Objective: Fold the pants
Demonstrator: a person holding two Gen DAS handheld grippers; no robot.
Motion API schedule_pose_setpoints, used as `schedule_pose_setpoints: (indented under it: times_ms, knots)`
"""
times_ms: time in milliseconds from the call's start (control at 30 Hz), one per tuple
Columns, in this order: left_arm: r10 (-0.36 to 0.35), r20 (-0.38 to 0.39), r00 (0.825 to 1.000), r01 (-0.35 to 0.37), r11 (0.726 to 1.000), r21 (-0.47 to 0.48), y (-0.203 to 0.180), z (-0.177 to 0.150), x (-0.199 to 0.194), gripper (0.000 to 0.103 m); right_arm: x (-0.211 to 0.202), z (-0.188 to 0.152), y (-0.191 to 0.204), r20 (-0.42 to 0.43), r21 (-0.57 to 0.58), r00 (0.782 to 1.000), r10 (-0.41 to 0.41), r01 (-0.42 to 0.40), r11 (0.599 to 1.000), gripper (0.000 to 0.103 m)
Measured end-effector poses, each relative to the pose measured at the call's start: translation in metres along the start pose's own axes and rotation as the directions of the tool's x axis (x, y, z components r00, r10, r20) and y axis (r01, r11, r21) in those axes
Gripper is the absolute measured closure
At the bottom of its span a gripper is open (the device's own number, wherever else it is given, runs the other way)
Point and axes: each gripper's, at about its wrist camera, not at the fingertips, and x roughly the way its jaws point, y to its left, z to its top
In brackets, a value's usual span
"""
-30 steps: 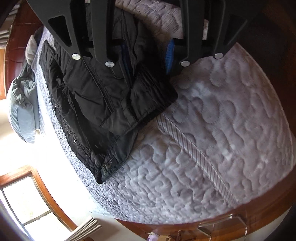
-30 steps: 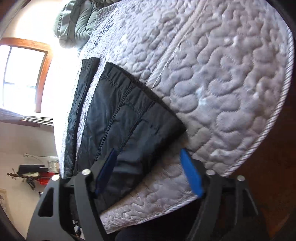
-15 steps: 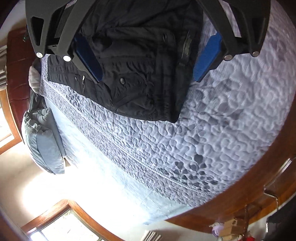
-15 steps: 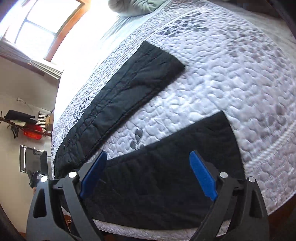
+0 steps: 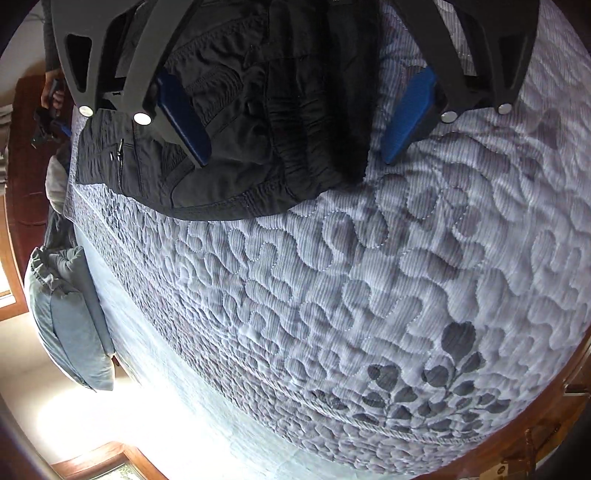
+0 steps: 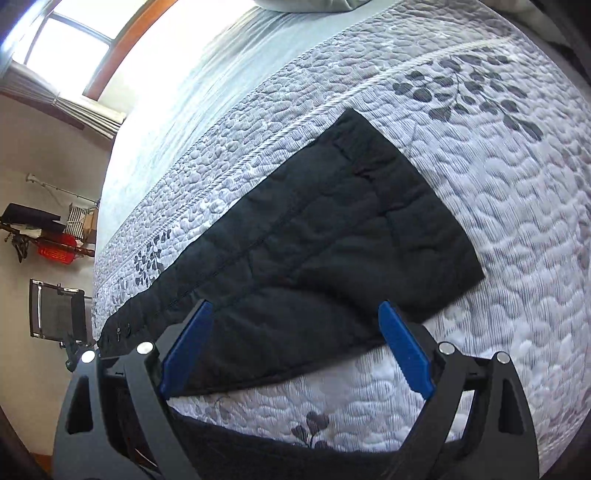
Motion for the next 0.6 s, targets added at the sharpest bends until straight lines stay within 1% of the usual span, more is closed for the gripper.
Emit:
schedule_pose_setpoints:
  times_ms: [33, 67, 133, 267, 300, 333, 367, 500, 600]
  knots:
    - [0.007, -0.004, 1.000, -0.007, 1.000, 0.007, -0.001, 0.000, 0.001, 0.041, 0.003, 0.010, 0.002, 0.001, -0.021, 1.000, -0.007, 0.007, 1.000, 0.012]
    - [0.016, -0.006, 1.000, -0.016, 1.000, 0.004, 0.000, 0.000, 0.002, 0.045, 0.005, 0.020, 0.002, 0.002, -0.037, 1.000, -0.016, 0.016, 0.999, 0.012]
    - [0.021, -0.006, 1.000, -0.021, 1.000, 0.006, -0.002, 0.000, 0.004, 0.062, 0.009, 0.042, 0.000, 0.004, -0.058, 1.000, -0.031, 0.031, 0.998, 0.012]
    - [0.018, 0.001, 1.000, -0.018, 1.000, -0.015, 0.002, 0.000, 0.010, 0.071, 0.023, 0.085, -0.009, -0.006, -0.080, 0.997, -0.072, 0.071, 0.994, 0.012]
    - [0.025, 0.007, 1.000, -0.025, 1.000, -0.019, 0.003, 0.000, 0.011, 0.078, 0.027, 0.094, -0.010, -0.009, -0.090, 0.996, -0.084, 0.083, 0.992, 0.012]
    - [0.031, 0.013, 0.999, -0.031, 0.999, -0.024, 0.003, -0.001, 0.012, 0.081, 0.032, 0.102, -0.011, -0.011, -0.102, 0.995, -0.096, 0.095, 0.990, 0.012]
    - [0.027, 0.017, 0.999, -0.026, 0.999, -0.032, 0.011, -0.006, 0.009, 0.081, 0.038, 0.111, -0.012, -0.016, -0.114, 0.994, -0.106, 0.104, 0.988, 0.012]
    - [0.036, 0.024, 0.999, -0.035, 0.999, -0.039, 0.017, -0.009, 0.012, 0.082, 0.065, 0.134, -0.024, -0.043, -0.142, 0.987, -0.155, 0.147, 0.979, 0.012]
    - [0.045, 0.017, 0.999, -0.044, 0.998, -0.049, 0.017, -0.008, 0.014, 0.082, 0.079, 0.145, -0.032, -0.058, -0.149, 0.990, -0.129, 0.119, 0.982, 0.012]
